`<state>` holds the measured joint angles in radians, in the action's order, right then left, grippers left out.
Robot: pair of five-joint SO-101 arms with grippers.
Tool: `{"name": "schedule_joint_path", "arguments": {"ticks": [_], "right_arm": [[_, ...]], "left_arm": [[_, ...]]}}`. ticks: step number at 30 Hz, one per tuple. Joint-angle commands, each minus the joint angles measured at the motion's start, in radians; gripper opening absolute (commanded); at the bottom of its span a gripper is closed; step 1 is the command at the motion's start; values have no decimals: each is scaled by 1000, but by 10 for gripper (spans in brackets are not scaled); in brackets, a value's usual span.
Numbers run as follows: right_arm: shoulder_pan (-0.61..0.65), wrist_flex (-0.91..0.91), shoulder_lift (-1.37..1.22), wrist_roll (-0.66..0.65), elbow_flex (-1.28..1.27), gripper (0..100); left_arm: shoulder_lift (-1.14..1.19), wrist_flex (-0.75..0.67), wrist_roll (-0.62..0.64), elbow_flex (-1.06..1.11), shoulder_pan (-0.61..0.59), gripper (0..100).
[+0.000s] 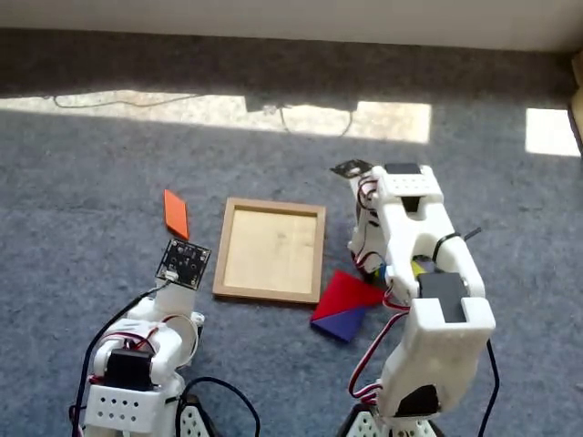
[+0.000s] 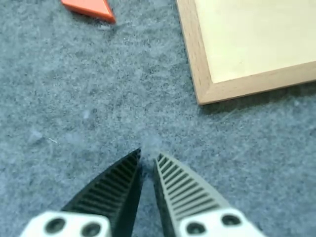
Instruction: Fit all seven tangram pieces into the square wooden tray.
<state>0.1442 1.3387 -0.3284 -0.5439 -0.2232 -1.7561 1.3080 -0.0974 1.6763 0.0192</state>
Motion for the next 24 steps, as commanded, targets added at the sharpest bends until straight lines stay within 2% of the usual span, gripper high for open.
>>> {"name": "schedule_joint_path", "arguments": {"ticks": [1,6,24], "right_arm": [[-5,12,33,-11,-13,243],[-8,50,41,-11,-7,194],[12,214,44,17,240,191]], "left_arm": [[-21,-2,9,21,13,6],[-21,-2,9,21,13,6],[-21,-2,9,21,13,6]]}}
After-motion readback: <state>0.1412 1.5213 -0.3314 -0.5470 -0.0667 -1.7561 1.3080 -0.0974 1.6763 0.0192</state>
